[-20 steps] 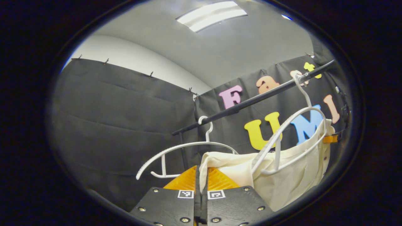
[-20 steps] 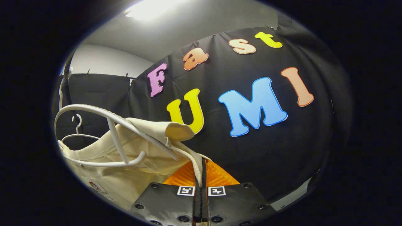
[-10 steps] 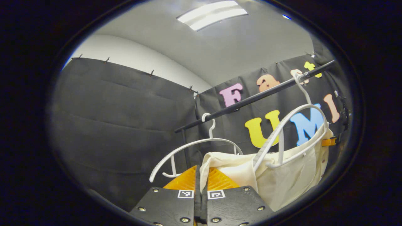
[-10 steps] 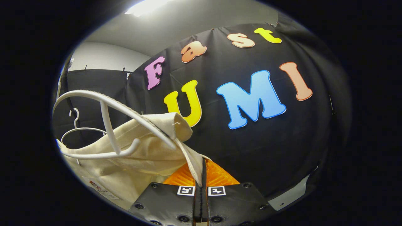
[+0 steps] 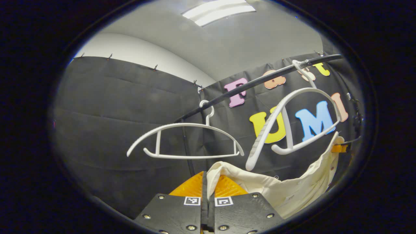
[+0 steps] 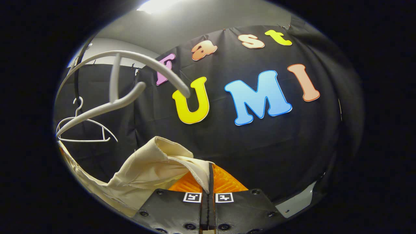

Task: Grasp the clothes on the hanger with both hands and then place them into the laundry hamper below.

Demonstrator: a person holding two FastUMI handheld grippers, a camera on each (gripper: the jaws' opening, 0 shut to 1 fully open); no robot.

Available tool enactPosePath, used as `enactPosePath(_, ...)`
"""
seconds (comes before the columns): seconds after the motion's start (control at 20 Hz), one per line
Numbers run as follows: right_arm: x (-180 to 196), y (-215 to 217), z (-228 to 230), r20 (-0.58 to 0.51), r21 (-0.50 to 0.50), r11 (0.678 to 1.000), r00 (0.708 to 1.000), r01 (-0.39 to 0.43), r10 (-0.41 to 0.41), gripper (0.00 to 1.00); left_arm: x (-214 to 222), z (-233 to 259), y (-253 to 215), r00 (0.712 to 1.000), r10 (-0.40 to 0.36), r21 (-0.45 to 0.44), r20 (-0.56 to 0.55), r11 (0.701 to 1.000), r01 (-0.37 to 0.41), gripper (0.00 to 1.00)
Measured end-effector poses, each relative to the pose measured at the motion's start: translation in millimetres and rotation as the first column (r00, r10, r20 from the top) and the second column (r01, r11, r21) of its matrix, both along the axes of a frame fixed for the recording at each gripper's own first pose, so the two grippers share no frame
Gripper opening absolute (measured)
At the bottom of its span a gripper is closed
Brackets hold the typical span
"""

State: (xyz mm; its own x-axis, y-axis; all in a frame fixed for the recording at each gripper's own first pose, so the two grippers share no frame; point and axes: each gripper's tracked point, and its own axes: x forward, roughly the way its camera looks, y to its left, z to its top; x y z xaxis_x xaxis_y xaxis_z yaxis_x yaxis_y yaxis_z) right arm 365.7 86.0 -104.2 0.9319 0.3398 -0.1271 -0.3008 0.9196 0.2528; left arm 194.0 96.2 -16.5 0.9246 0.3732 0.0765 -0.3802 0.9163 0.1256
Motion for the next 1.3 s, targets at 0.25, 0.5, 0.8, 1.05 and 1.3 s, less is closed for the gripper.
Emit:
enactPosePath(0.25, -44.7, -3.6, -1.8, 0.033, -0.063, 0.998, 0.999, -0.022, 0.024, 0.01, -24.9, -12.2, -31.3, 0.997, -0.073, -0.002, -0.014, 0.997, 0.073, 0.0)
enactPosePath(0.5, -94.4, 4.0, -4.5, 0.011, -0.062, 0.997, 0.999, -0.042, 0.042, 0.01, -30.8, -15.7, -69.0, 0.984, -0.176, -0.007, -0.024, 0.984, 0.176, 0.0)
enactPosePath(0.8, -155.5, 27.9, 14.3, 0.015, -0.048, 0.995, 0.996, -0.091, 0.092, 0.01, -60.5, -11.9, -103.2, 0.956, -0.292, -0.058, -0.011, 0.955, 0.291, 0.0)
enactPosePath(1.05, -206.7, 61.3, 16.5, -0.001, -0.046, 0.985, 0.986, -0.167, 0.167, 0.01, -54.8, -23.3, -138.2, 0.922, -0.387, -0.106, -0.006, 0.917, 0.384, 0.01)
enactPosePath(1.3, -244.7, 79.1, -1.0, -0.03, -0.036, 0.98, 0.98, -0.197, 0.196, 0.0, -82.2, -37.0, -148.9, 0.896, -0.444, -0.156, 0.007, 0.884, 0.44, 0.0)
